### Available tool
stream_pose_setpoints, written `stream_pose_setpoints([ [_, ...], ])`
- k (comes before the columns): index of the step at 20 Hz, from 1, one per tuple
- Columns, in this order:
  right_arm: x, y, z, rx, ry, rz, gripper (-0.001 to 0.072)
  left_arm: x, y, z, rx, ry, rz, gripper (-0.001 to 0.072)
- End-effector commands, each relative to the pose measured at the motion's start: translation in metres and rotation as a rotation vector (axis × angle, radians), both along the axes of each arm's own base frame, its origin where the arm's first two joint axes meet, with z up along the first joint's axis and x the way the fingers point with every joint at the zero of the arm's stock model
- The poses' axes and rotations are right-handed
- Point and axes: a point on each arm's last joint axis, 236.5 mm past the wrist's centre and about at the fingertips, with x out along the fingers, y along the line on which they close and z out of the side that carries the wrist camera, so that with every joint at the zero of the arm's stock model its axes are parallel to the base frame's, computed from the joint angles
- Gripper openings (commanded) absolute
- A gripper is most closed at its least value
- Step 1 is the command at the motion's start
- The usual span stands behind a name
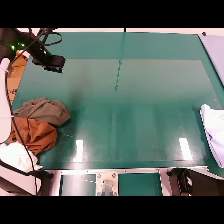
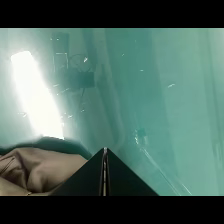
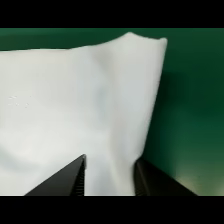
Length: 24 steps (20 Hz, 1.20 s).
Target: Fold the shirts.
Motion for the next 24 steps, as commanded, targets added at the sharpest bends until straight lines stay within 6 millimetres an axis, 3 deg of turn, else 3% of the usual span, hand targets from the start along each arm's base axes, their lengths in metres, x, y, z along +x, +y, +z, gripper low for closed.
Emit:
stream_pose_setpoints([
  [1, -0.057, 0.000, 0.044, 0.059, 0.259, 0.015, 0.0245, 0.002, -0.001, 0.001, -0.003, -0.009, -0.001, 0.0018],
  [2, -0.068, -0.002, 0.061, 0.070, 0.291, -0.034, 0.0235, 0.003, -0.001, 0.001, -0.002, -0.014, -0.003, 0.0018],
  [3, -0.064, -0.006, 0.079, 0.054, 0.273, -0.051, 0.0064, 0.006, -0.001, 0.002, -0.002, -0.029, -0.008, 0.0018],
  [4, -0.048, -0.011, 0.090, 0.028, 0.236, -0.023, 0.0016, 0.009, -0.001, 0.003, -0.004, -0.042, -0.007, 0.0018],
  [6, 0.020, -0.010, 0.099, -0.005, 0.116, 0.109, 0.0015, 0.010, -0.001, 0.003, -0.005, -0.044, -0.003, 0.0017],
  [7, 0.063, -0.002, 0.101, -0.014, 0.063, 0.205, 0.0015, 0.009, -0.001, 0.004, -0.005, -0.041, -0.002, 0.0017],
  [10, 0.179, 0.054, 0.104, -0.047, 0.019, 0.555, 0.0014, -0.003, -0.002, 0.011, -0.019, -0.018, 0.020, 0.0017],
  [11, 0.211, 0.084, 0.104, -0.053, 0.018, 0.680, 0.0014, -0.007, -0.004, 0.015, -0.029, -0.020, 0.027, 0.0017],
  [13, 0.256, 0.149, 0.100, -0.041, 0.018, 0.904, 0.0014, -0.024, -0.006, 0.021, -0.052, -0.014, 0.045, 0.0017],
  [16, 0.286, 0.242, 0.090, 0.000, 0.034, 1.167, 0.0014, -0.070, -0.005, 0.008, -0.069, 0.040, 0.087, 0.0017],
  [19, 0.288, 0.306, 0.078, 0.032, 0.058, 1.339, 0.0014, -0.121, -0.004, -0.025, -0.084, 0.100, 0.123, 0.0017],
  [22, 0.291, 0.339, 0.077, 0.023, 0.050, 1.425, 0.0014, -0.158, -0.003, -0.050, -0.086, 0.168, 0.129, 0.0017],
  [24, 0.294, 0.350, 0.079, 0.007, 0.039, 1.460, 0.0015, -0.163, -0.002, -0.055, -0.084, 0.174, 0.130, 0.0017],
])
